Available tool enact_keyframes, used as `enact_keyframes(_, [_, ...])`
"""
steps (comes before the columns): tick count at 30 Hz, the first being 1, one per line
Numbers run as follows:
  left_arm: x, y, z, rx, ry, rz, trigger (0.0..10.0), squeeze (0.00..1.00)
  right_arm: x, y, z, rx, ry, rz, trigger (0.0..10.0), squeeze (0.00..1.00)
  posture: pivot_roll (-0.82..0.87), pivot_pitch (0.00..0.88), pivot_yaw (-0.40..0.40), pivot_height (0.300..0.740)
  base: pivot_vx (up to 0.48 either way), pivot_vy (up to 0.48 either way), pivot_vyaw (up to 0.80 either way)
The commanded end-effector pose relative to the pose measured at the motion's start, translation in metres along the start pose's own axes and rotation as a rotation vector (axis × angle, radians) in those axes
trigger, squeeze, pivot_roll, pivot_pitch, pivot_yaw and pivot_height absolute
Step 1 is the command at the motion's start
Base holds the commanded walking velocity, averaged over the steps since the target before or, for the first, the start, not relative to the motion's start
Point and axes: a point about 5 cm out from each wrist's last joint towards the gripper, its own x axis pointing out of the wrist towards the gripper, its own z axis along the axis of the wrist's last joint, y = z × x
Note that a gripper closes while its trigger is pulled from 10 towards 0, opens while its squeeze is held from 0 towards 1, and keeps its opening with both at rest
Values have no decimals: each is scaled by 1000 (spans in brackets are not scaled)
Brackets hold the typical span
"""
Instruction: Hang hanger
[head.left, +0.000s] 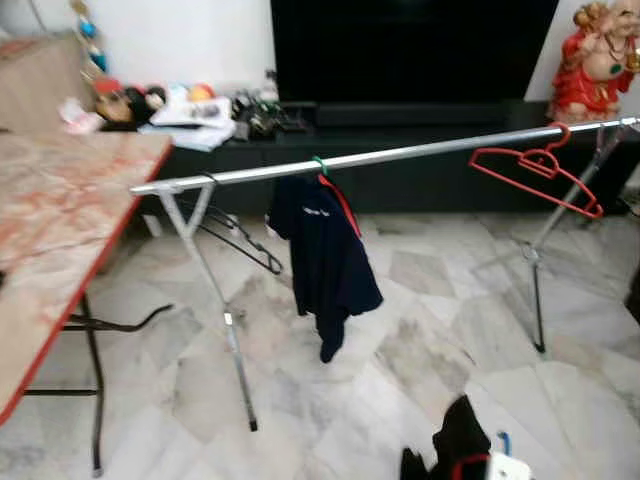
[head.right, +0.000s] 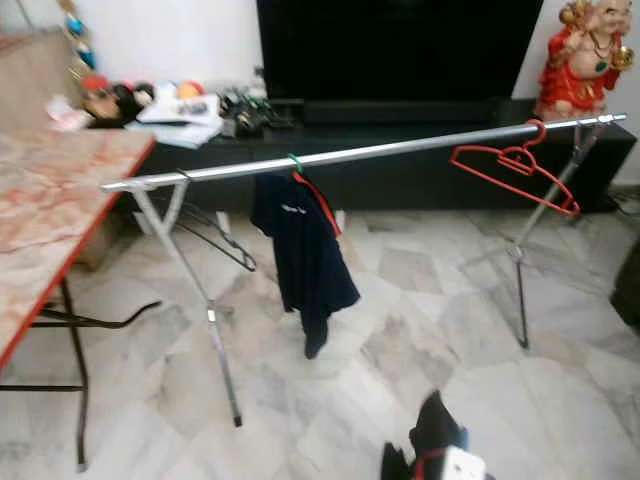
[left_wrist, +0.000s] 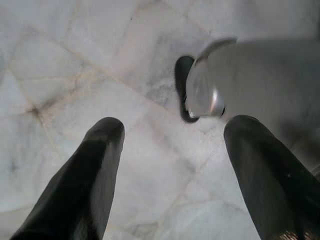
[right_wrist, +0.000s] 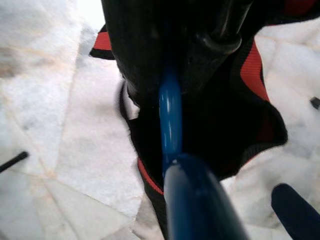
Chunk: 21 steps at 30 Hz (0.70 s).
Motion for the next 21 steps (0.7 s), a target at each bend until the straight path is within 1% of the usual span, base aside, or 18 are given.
enact_keyframes(1, [-2, 4, -8, 10, 27, 10, 10000, 0, 0, 7, 1, 4, -4, 18, 10000, 0, 22, 18, -9, 740, -319, 0, 0])
enact_keyframes(21, [-2, 5, -7, 3, 27, 11, 10000, 0, 0, 7, 0, -1, 2, 14, 10000, 0, 27, 40, -11, 740, -322, 0, 0])
